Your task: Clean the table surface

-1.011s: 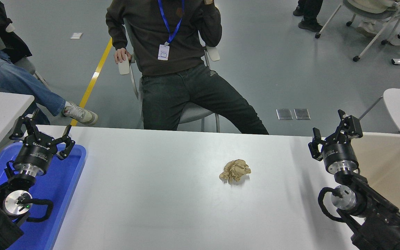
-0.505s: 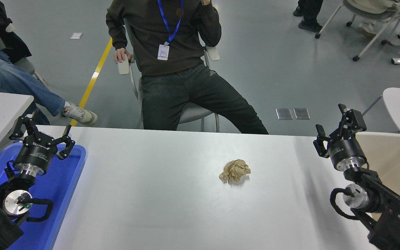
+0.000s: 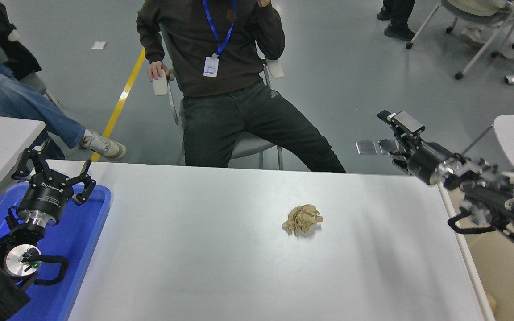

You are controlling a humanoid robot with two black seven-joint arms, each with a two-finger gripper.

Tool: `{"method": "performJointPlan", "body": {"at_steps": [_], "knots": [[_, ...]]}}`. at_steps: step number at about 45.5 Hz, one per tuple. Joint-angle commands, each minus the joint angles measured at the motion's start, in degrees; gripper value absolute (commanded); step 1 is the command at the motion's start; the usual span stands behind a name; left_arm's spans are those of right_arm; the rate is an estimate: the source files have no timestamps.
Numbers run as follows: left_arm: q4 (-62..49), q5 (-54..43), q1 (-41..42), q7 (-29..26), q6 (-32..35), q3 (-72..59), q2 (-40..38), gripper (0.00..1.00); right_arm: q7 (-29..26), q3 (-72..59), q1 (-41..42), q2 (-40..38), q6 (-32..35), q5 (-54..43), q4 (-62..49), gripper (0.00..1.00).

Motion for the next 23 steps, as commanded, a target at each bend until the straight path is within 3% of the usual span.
{"method": "performJointPlan", "body": {"at_steps": [1, 23], "knots": [[-0.04, 0.0, 0.0, 0.01, -0.01, 0.0, 0.0, 1.0, -0.03, -17.51, 10.99, 5.07, 1.66, -12.96, -3.93, 0.98], [0.05, 0.0, 0.0, -0.07, -0.01, 0.0, 0.0, 1.0, -0.03, -31.93, 13.98, 24.76, 2.71, -22.99, -9.47, 0.98]]}}
